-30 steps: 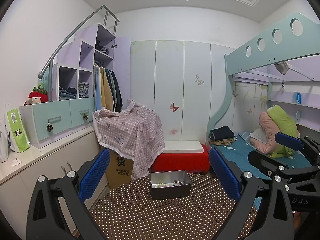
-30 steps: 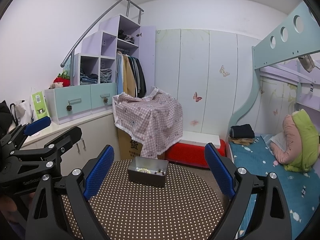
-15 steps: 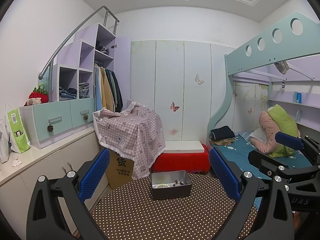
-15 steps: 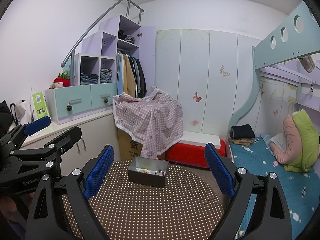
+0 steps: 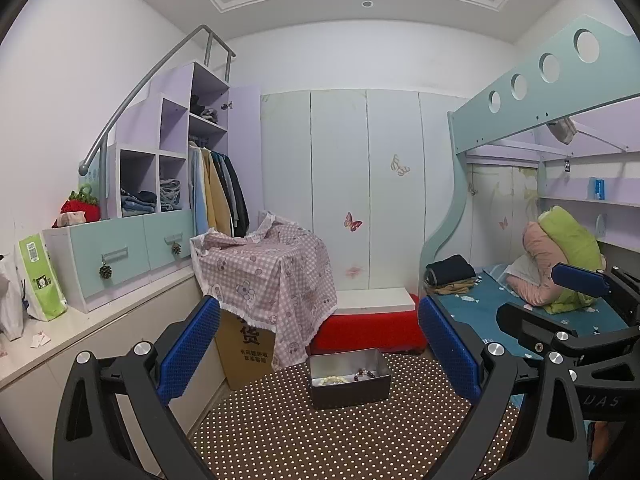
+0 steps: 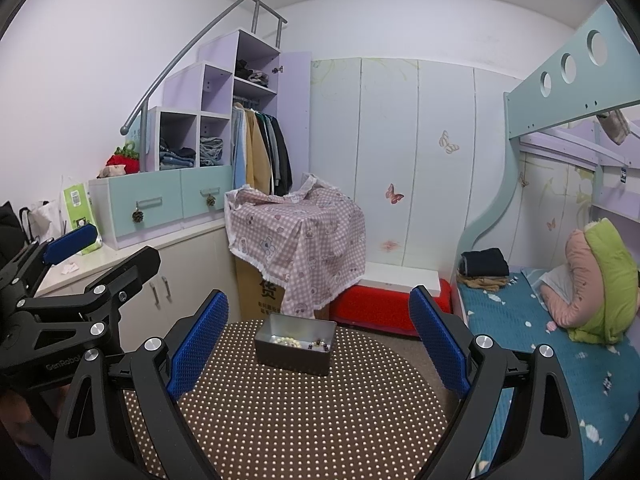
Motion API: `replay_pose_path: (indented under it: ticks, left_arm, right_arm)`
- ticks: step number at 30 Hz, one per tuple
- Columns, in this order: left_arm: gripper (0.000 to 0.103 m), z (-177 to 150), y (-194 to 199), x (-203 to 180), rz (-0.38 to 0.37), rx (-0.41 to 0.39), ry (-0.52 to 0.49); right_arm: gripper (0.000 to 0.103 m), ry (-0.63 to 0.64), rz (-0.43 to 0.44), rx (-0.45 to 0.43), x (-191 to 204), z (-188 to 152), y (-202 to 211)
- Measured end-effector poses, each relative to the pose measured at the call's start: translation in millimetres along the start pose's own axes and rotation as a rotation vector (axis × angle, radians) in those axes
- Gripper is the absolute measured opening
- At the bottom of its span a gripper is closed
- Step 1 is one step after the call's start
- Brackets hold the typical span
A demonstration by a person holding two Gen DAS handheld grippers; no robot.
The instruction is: Organize jewelry
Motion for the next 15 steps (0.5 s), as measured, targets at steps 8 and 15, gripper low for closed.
replay_pose_path:
  ticks: [8,15]
  left_arm:
    - [0.096,0.0,-1.7,1.1,-0.002,0.003,0.004]
    - [0.096,-1.0,-1.8,0.8,-0.001,0.004,0.004]
  right_arm:
    - [0.089,0.0,0.0,0.001,-0.2,0.2,-0.3]
    - [0.089,-0.001,0.001,0.002,0.4,1.7,-0.7]
Point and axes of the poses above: each gripper's, at about its wrist camera, not at the fingertips, and y roughly against the way its jaws point, x to its left, z to its top, the point moved 3 cm from there along -y, roughly the way its jaws point, and after that the axes turned 7 degrees about -y, right-handed, at the moved point
